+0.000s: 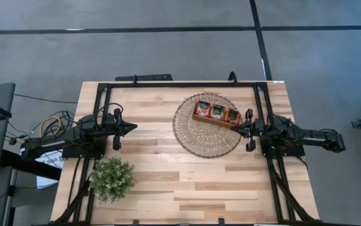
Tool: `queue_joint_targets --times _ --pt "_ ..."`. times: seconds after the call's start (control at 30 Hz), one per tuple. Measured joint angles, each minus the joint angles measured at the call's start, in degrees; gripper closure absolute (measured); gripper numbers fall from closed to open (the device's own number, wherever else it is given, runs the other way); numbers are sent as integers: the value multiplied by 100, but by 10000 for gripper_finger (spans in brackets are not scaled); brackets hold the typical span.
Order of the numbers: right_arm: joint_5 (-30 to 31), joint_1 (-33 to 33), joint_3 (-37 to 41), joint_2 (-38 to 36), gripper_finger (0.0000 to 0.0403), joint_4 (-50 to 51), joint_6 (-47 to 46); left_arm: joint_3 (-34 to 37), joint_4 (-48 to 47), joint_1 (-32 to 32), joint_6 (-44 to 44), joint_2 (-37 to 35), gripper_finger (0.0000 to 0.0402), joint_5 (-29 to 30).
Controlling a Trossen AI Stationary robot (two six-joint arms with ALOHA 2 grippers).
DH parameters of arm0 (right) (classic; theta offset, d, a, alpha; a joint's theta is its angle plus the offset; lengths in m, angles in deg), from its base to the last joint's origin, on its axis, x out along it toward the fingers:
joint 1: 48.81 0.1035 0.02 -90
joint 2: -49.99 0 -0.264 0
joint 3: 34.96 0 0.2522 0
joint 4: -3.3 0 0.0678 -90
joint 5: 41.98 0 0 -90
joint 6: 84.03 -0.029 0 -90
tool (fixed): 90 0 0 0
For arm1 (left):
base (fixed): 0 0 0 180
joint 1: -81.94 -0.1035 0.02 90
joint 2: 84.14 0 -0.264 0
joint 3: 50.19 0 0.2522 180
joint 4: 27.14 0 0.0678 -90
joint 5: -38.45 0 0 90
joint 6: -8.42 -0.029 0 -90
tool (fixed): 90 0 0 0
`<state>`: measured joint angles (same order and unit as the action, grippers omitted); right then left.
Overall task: Pick & Place Tea
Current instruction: Return to Home Position
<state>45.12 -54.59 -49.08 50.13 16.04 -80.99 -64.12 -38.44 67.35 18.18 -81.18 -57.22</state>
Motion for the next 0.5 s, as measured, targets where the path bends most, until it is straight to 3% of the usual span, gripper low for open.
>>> queue_joint_targets --times 0.5 --pt "-8 54 0 0 403 -27 -2 2 192 229 -8 -294 401 170"
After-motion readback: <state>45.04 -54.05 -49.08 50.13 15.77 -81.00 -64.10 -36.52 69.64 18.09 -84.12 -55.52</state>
